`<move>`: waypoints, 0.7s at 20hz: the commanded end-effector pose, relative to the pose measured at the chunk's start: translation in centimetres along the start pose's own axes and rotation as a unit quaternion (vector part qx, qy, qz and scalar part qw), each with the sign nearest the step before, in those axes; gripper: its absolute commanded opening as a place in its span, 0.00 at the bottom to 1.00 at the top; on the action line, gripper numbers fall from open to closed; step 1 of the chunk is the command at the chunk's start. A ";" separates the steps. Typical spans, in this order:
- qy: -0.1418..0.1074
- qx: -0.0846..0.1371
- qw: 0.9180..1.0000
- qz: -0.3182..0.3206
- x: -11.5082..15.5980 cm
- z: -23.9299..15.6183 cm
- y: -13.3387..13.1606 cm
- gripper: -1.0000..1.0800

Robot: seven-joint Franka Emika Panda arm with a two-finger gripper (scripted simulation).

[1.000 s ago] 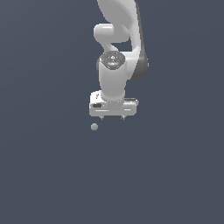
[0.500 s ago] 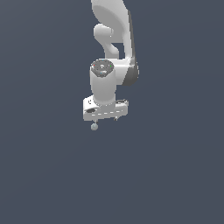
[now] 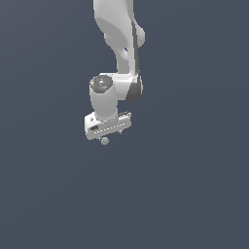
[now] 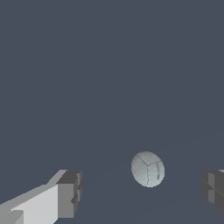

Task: Pick up the object and move it to a goal position.

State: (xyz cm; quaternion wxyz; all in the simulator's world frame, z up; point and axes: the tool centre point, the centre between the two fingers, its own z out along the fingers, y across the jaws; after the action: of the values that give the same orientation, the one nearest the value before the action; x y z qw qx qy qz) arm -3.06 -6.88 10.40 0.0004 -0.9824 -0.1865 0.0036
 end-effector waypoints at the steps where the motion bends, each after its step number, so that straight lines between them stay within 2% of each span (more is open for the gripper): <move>1: 0.001 0.000 1.000 -0.024 -0.7 0.8 0.7 0.96; 14: 0.003 -0.001 0.996 -0.093 -2.8 3.2 2.6 0.96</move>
State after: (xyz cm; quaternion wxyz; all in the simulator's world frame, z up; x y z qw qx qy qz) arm -4.65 -10.20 7.38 0.0001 -0.9621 -0.2725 0.0006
